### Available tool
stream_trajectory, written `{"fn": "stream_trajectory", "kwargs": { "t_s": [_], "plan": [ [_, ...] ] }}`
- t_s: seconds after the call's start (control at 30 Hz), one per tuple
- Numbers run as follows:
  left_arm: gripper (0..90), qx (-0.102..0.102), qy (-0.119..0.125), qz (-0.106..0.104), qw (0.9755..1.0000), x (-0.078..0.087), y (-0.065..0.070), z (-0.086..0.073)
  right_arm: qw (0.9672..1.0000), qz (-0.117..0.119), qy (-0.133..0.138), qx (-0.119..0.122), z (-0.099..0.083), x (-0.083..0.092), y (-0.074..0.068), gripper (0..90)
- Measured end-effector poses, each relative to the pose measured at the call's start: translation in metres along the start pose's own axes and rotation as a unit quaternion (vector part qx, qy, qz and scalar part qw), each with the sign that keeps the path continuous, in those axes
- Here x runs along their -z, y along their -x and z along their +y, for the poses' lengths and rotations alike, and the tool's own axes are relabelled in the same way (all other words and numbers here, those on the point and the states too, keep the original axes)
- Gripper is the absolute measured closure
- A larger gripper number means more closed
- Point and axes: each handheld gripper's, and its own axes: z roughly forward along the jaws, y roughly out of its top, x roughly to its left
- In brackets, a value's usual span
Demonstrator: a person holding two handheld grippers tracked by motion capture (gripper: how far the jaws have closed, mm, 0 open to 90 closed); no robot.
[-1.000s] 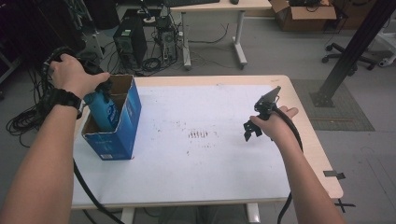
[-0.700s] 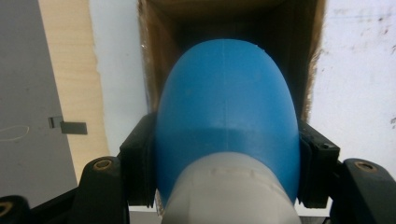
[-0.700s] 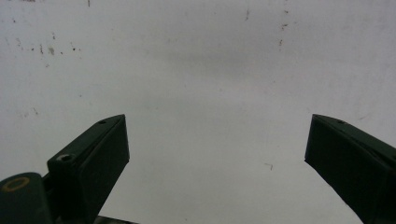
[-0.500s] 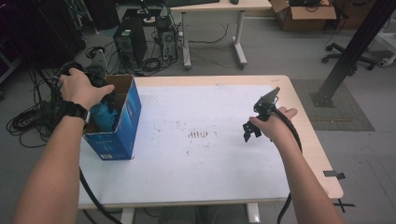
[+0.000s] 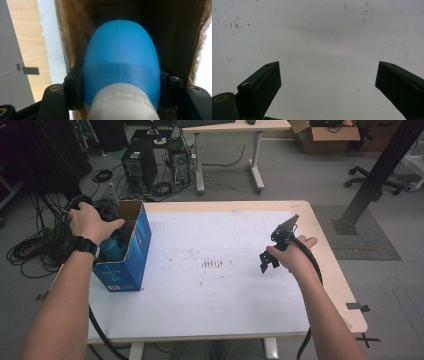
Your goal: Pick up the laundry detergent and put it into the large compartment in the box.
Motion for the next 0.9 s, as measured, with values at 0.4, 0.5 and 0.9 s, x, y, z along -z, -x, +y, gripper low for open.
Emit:
{"fn": "stream_trajectory", "kwargs": {
  "t_s": [0.4, 0.5, 0.9],
  "plan": [
    [37.5, -0.007, -0.002, -0.003, 1.0000, -0.009, 0.003, 0.001, 1.0000, 0.001, 0.000, 0.002, -0.001, -0.001, -0.001, 6.6],
    [37.5, -0.006, 0.001, -0.004, 1.0000, -0.010, 0.003, 0.001, 1.0000, 0.000, 0.000, 0.000, -0.001, -0.001, 0.000, 6.6],
    [37.3, -0.008, 0.000, 0.002, 1.0000, -0.011, 0.007, 0.001, 1.0000, 0.001, -0.003, 0.002, 0.000, -0.002, -0.002, 6.7]
  ]
}}
